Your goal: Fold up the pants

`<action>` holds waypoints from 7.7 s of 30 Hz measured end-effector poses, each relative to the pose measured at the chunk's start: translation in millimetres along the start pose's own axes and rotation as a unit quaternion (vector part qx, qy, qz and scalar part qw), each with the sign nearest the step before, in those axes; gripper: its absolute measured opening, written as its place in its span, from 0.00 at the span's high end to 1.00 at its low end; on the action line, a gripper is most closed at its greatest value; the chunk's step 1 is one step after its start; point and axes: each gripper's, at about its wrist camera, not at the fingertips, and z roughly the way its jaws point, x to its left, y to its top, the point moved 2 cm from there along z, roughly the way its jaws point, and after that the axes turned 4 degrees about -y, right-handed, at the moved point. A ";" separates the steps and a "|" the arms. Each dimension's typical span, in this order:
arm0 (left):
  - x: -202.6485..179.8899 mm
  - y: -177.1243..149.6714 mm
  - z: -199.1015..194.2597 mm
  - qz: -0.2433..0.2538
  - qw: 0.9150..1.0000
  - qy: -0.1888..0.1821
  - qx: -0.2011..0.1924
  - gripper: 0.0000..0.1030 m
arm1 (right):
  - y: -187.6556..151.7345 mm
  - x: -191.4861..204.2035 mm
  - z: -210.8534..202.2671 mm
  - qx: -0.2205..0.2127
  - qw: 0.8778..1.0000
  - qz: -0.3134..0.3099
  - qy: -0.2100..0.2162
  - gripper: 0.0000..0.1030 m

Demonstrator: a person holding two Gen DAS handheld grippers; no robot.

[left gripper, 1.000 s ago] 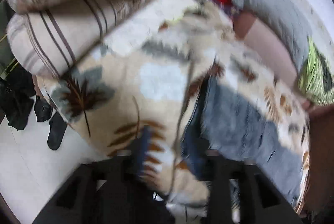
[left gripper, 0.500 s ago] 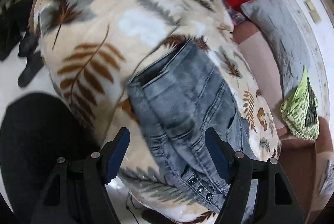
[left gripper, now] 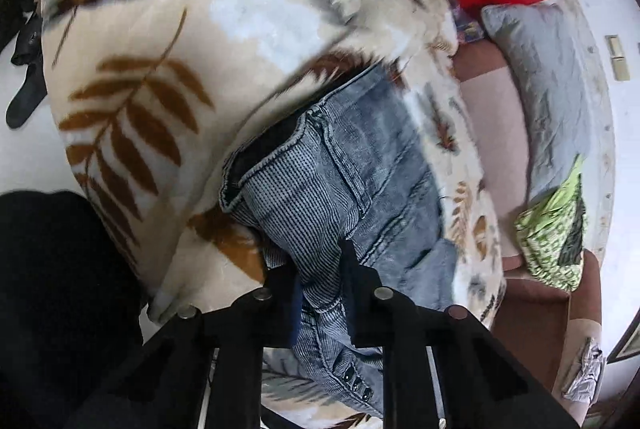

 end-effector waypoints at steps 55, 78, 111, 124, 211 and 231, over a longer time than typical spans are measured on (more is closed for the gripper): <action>-89.3 -24.5 -36.4 0.273 0.956 0.062 -0.093 0.62 | -2.0 18.3 -57.1 -0.061 0.993 -0.096 0.010 0.35; -51.4 -33.5 63.4 0.372 0.906 0.197 -0.044 0.19 | -92.0 265.1 200.0 0.208 0.897 -0.390 0.018 0.27; -45.5 -30.9 61.9 0.377 0.910 0.166 -0.053 0.17 | -174.9 247.7 240.3 0.231 0.889 -0.391 -0.057 0.34; -45.1 -31.3 61.7 0.377 0.909 0.169 -0.056 0.17 | -184.8 237.6 231.6 0.208 0.886 -0.410 -0.068 0.26; -140.6 -147.4 59.0 0.501 0.843 0.186 -0.064 0.17 | -85.2 107.6 33.8 -0.085 0.891 -0.389 -0.220 0.19; -158.7 -165.9 63.2 0.521 0.837 0.158 -0.057 0.17 | -86.0 50.2 19.1 0.072 0.978 -0.195 0.018 0.19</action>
